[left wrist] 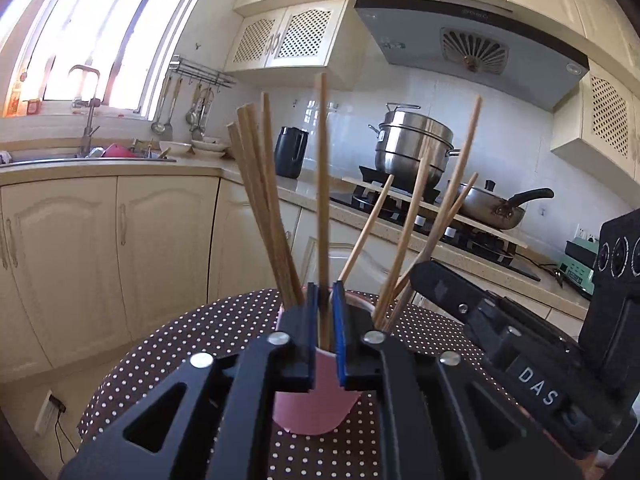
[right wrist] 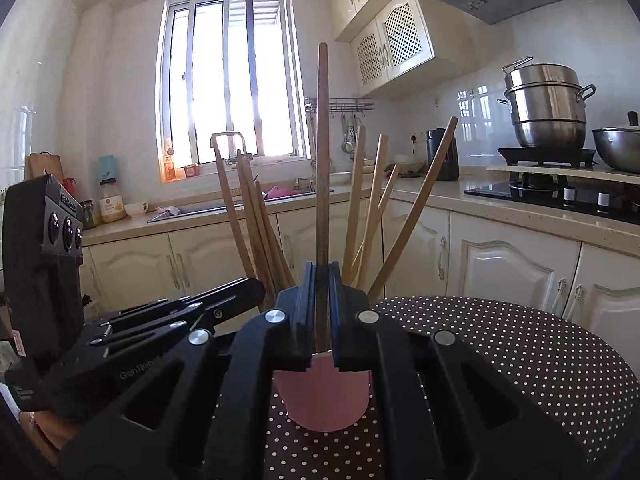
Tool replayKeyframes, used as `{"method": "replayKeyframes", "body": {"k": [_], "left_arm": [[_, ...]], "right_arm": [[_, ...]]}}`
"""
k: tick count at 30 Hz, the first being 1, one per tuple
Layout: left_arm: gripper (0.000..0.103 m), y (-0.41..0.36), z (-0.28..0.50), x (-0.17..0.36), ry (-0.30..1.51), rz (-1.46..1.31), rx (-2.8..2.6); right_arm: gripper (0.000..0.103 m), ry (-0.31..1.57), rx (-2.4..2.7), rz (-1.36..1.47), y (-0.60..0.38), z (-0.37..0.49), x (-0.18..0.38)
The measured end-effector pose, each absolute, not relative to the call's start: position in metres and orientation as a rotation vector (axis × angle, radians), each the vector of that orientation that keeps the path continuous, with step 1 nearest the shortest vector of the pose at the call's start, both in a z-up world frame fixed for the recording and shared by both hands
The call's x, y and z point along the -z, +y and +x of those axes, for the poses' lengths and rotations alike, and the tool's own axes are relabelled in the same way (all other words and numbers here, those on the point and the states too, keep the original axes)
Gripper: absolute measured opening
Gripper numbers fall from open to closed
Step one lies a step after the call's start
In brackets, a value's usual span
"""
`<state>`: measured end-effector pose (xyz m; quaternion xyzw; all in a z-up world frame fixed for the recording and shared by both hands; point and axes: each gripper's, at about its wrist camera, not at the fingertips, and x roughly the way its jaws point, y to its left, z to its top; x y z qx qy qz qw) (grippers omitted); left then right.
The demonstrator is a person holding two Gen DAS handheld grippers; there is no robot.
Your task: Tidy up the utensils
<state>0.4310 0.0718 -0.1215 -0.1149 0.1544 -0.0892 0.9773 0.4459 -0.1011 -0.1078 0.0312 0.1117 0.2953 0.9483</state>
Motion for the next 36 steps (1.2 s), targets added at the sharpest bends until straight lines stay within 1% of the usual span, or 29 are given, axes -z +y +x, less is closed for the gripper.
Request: {"method": "replayKeyframes", "body": {"k": [1, 2, 3, 4, 5, 6, 7, 10, 12, 15, 16, 18, 20, 22, 23, 28, 32, 36], "left_arm": [[0.031, 0.074, 0.429, 0.121, 0.311, -0.236, 0.177], [0.031, 0.075, 0.425, 0.12, 0.309, -0.234, 0.173], [0.031, 0.075, 0.423, 0.119, 0.311, -0.228, 0.171], [0.031, 0.074, 0.421, 0.118, 0.316, -0.222, 0.17], [0.032, 0.074, 0.418, 0.117, 0.32, -0.216, 0.168], [0.037, 0.074, 0.414, 0.116, 0.322, -0.212, 0.162], [0.046, 0.075, 0.41, 0.114, 0.326, -0.206, 0.147], [0.056, 0.077, 0.395, 0.106, 0.323, -0.204, 0.117], [0.059, 0.078, 0.381, 0.098, 0.321, -0.191, 0.086], [0.068, 0.078, 0.354, 0.084, 0.299, -0.175, 0.057], [0.068, 0.077, 0.342, 0.078, 0.29, -0.168, 0.05], [0.07, 0.073, 0.32, 0.067, 0.279, -0.147, 0.054], [0.074, 0.068, 0.295, 0.056, 0.264, -0.125, 0.049], [0.082, 0.063, 0.27, 0.048, 0.243, -0.113, 0.041], [0.083, 0.061, 0.255, 0.043, 0.225, -0.108, 0.041], [0.087, 0.047, 0.197, 0.024, 0.169, -0.06, 0.021], [0.087, 0.035, 0.155, 0.011, 0.13, -0.006, 0.013], [0.087, 0.026, 0.125, 0.003, 0.114, 0.005, 0.01]], "right_arm": [[0.008, 0.237, -0.597, 0.069, -0.102, 0.445, 0.108], [0.012, 0.244, -0.592, 0.076, -0.103, 0.444, 0.107], [0.023, 0.244, -0.587, 0.082, -0.104, 0.442, 0.107], [0.032, 0.236, -0.578, 0.09, -0.107, 0.438, 0.106], [0.054, 0.226, -0.571, 0.102, -0.11, 0.434, 0.104], [0.056, 0.218, -0.572, 0.109, -0.113, 0.43, 0.102], [0.056, 0.22, -0.57, 0.106, -0.115, 0.426, 0.099], [0.056, 0.222, -0.553, 0.109, -0.122, 0.411, 0.091], [0.056, 0.219, -0.542, 0.125, -0.129, 0.4, 0.085], [0.056, 0.239, -0.507, 0.143, -0.142, 0.374, 0.071], [0.058, 0.242, -0.496, 0.14, -0.144, 0.365, 0.067], [0.067, 0.246, -0.475, 0.116, -0.147, 0.343, 0.058], [0.071, 0.239, -0.468, 0.088, -0.148, 0.318, 0.05], [0.077, 0.235, -0.451, 0.055, -0.146, 0.29, 0.043], [0.08, 0.233, -0.447, 0.042, -0.145, 0.28, 0.04], [0.083, 0.158, -0.403, -0.006, -0.148, 0.216, 0.022], [0.088, 0.082, -0.345, -0.039, -0.155, 0.171, 0.011], [0.089, 0.057, -0.32, -0.045, -0.162, 0.139, 0.007]]}}
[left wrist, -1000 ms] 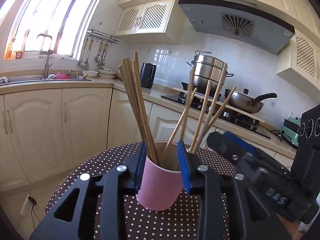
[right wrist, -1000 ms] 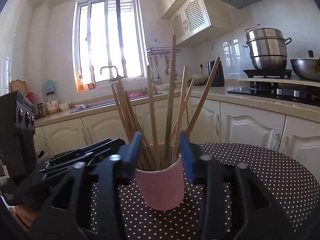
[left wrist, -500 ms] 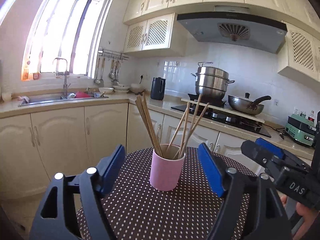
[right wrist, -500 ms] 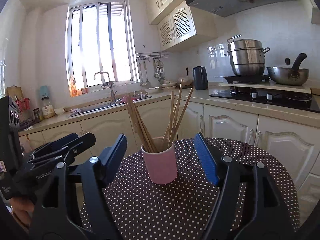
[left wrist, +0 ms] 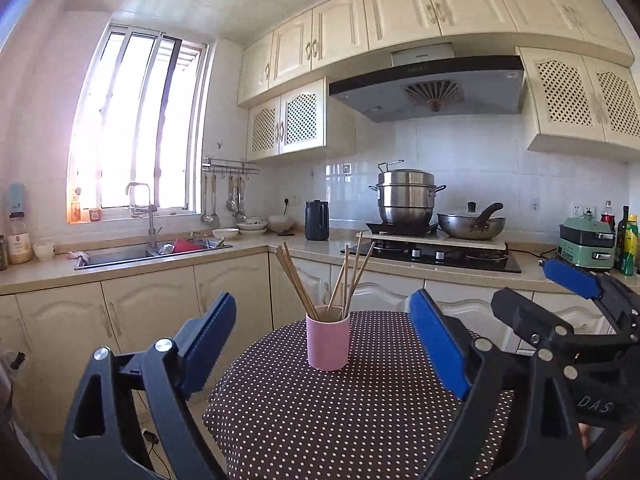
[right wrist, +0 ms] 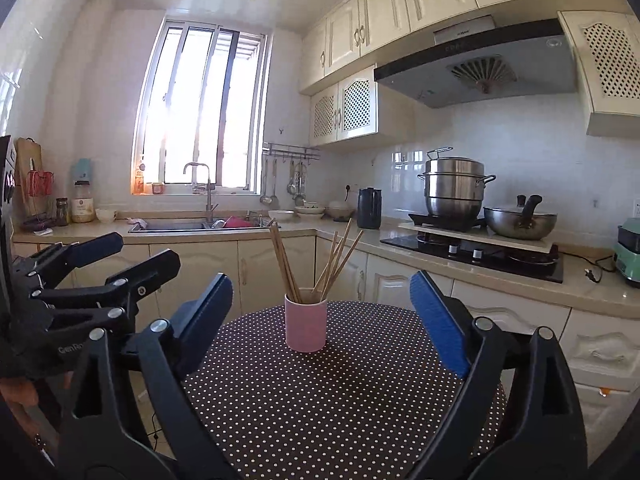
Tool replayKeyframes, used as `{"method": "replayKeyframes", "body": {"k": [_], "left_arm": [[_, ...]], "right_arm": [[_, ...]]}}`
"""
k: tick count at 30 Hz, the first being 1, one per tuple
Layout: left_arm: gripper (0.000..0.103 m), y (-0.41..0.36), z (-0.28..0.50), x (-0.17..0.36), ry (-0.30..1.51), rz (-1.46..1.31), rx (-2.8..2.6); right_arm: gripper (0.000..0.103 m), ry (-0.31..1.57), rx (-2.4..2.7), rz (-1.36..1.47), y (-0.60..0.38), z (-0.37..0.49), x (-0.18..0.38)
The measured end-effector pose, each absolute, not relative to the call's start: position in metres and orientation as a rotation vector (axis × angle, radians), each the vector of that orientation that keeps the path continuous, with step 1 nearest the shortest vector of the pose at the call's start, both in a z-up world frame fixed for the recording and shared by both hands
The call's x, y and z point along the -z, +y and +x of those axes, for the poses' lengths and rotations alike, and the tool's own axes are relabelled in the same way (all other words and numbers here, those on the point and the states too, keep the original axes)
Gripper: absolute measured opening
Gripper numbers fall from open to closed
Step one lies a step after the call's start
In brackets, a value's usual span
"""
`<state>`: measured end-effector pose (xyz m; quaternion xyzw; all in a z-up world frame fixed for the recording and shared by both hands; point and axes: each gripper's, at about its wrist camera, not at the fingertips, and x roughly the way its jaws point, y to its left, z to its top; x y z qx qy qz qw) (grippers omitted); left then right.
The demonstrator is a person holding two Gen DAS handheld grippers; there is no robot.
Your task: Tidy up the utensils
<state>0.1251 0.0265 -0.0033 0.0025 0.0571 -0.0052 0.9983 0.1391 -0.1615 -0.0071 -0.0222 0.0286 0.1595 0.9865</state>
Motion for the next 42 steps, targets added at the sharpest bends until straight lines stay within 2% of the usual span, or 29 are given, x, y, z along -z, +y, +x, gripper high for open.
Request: {"method": "replayKeyframes", "body": {"k": [23, 42], "left_arm": [[0.087, -0.018, -0.011, -0.036, -0.051, 0.097, 0.004], [0.087, -0.03, -0.038, -0.053, -0.099, 0.116, -0.014]], "right_arm": [[0.094, 0.008, -0.265, -0.021, -0.197, 0.022, -0.02], [0.095, -0.034, -0.23, -0.043, -0.201, -0.005, -0.034]]}}
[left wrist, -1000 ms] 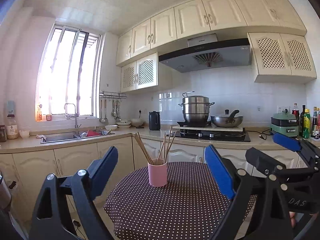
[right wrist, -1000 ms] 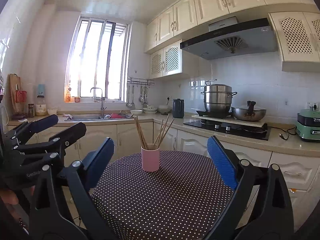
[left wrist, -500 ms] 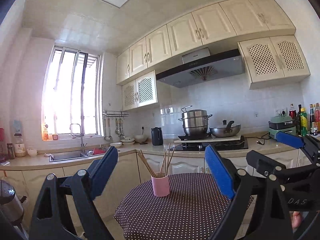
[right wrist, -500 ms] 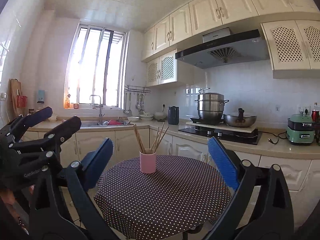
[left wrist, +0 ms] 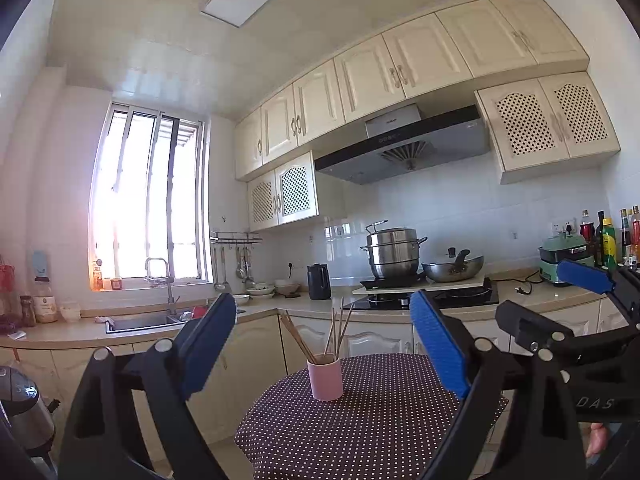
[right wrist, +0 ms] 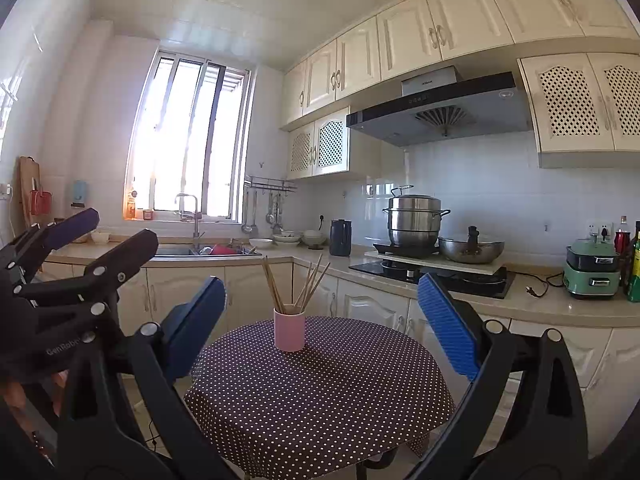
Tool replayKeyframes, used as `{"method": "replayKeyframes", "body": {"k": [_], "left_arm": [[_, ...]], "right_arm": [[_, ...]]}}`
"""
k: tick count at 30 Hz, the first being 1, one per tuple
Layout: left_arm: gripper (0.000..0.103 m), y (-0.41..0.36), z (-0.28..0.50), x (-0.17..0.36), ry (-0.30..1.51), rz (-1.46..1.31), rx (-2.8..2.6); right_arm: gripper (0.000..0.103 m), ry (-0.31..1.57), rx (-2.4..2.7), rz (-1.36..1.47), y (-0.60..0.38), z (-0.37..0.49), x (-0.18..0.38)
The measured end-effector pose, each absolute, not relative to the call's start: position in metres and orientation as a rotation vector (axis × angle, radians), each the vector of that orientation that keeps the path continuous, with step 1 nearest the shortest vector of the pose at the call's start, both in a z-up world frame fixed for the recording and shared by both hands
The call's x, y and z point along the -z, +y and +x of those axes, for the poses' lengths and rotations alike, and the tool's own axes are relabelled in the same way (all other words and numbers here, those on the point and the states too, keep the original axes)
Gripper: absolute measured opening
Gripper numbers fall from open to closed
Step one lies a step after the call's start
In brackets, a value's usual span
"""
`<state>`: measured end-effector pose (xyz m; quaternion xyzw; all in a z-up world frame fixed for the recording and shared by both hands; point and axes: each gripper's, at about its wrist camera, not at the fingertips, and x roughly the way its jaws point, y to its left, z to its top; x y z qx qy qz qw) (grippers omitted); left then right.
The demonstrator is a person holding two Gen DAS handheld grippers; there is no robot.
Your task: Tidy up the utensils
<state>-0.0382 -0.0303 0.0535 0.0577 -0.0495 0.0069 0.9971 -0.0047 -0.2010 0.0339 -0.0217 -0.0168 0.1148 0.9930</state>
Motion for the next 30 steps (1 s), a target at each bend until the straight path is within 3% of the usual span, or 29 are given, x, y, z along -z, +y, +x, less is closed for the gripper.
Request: {"method": "replayKeyframes", "body": {"k": [30], "left_arm": [[0.087, -0.0275, -0.0376, -0.049, -0.087, 0.093, 0.0]], "right_arm": [[0.095, -0.012, -0.221, -0.058, -0.1973, -0.0116, -0.0327]]}}
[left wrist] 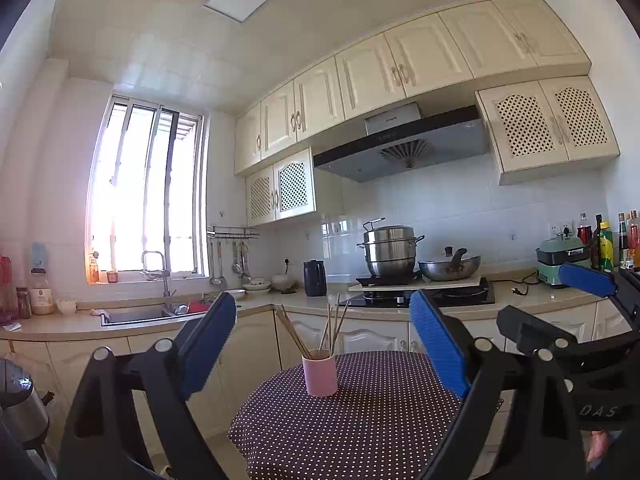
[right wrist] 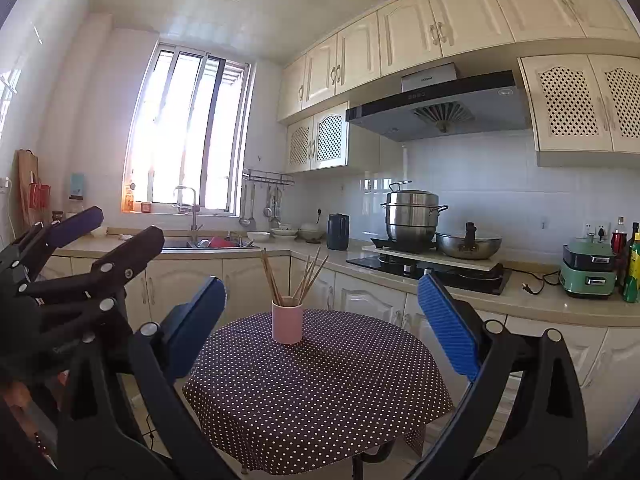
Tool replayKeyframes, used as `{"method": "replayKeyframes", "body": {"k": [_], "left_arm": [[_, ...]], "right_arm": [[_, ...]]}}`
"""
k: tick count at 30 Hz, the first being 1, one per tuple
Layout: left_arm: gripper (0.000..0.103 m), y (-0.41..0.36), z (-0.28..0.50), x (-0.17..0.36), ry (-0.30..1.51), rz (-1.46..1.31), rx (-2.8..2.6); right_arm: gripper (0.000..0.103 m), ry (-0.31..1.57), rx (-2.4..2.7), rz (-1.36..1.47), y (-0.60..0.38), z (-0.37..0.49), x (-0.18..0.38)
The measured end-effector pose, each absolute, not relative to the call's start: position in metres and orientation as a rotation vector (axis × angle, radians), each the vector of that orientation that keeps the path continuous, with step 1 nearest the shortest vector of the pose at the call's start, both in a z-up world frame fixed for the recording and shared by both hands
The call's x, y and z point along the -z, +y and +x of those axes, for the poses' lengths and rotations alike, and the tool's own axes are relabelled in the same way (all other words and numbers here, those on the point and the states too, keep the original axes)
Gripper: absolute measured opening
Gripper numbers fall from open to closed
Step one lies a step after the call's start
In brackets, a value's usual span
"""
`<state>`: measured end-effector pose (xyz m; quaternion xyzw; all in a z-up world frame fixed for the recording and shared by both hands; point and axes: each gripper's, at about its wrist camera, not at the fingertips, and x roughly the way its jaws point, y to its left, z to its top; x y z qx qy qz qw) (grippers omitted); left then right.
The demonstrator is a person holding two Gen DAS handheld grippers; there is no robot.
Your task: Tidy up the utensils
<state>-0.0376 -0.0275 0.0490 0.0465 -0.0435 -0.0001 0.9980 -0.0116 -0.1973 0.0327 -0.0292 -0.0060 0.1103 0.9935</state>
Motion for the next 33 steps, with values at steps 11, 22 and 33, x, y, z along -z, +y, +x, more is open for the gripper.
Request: {"method": "replayKeyframes", "body": {"k": [11, 22, 33], "left_arm": [[0.087, -0.0288, -0.0363, -0.0471, -0.085, 0.09, -0.005], [0.087, -0.0291, -0.0355, -0.0459, -0.081, 0.092, -0.008], [0.087, -0.0295, -0.034, -0.0448, -0.08, 0.096, -0.012]], "right_arm": [[0.095, -0.006, -0.225, -0.063, -0.1959, -0.0112, -0.0318], [0.095, 0.001, -0.225, -0.062, -0.1963, -0.0104, -0.0305], [0.095, 0.007, -0.224, -0.062, -0.1972, -0.0101, -0.0291]]}}
